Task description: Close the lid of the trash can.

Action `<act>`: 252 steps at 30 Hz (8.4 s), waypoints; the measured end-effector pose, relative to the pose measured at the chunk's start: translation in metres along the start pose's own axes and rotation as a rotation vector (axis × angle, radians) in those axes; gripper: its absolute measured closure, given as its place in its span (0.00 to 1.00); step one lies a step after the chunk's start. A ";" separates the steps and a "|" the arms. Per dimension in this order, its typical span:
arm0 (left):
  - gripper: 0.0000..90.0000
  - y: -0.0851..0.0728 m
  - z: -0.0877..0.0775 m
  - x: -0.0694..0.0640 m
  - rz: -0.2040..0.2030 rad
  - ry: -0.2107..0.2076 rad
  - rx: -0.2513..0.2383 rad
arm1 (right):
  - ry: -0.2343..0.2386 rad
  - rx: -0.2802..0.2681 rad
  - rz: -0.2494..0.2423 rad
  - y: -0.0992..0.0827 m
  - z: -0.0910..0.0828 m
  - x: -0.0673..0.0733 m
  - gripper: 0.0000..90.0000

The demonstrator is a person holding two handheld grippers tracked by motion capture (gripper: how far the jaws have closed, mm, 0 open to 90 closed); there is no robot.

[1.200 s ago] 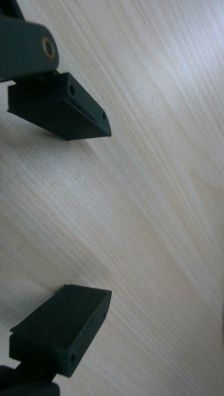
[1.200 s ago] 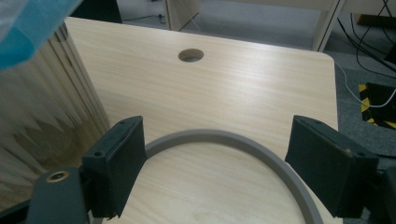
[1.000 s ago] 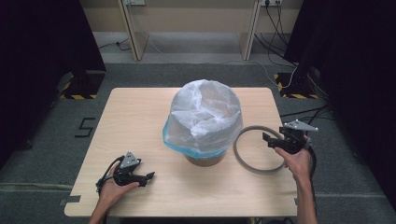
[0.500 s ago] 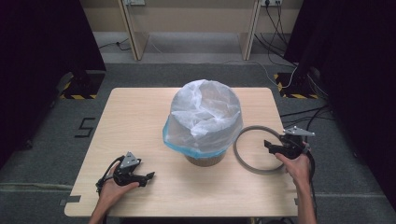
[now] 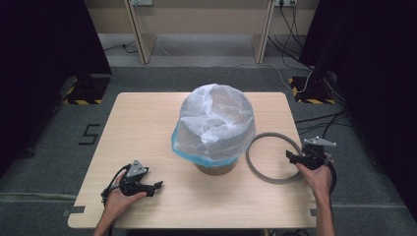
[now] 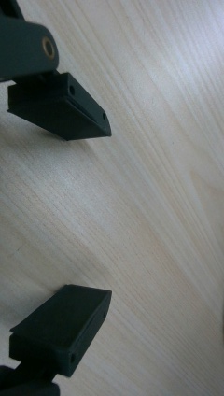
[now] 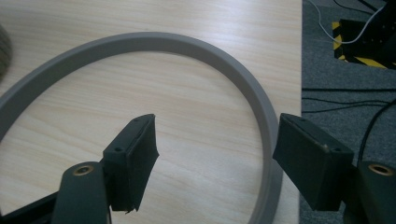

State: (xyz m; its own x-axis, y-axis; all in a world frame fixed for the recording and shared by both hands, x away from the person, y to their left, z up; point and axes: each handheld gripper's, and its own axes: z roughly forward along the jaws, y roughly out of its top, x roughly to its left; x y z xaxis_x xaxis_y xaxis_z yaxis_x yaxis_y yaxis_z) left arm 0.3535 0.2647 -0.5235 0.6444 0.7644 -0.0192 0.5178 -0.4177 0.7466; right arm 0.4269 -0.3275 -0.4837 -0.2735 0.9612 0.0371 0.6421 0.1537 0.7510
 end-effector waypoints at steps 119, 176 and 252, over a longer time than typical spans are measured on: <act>0.19 0.000 0.000 0.000 -0.003 -0.002 0.001 | 0.322 -0.192 0.151 0.135 -0.100 -0.076 0.93; 0.19 0.000 0.000 0.000 0.000 -0.001 0.003 | 0.651 0.069 -0.132 0.268 -0.018 0.126 0.93; 0.18 0.243 -0.058 0.000 -0.048 -0.131 -0.306 | 0.474 -0.082 -0.269 0.215 -0.043 0.122 0.52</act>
State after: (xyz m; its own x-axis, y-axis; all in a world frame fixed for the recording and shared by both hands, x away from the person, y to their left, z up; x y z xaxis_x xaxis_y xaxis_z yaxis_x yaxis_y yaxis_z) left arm 0.4470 0.1919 -0.3031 0.7006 0.7016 -0.1304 0.3695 -0.2004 0.9073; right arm 0.5004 -0.1867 -0.2889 -0.7250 0.6790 0.1155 0.4526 0.3433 0.8230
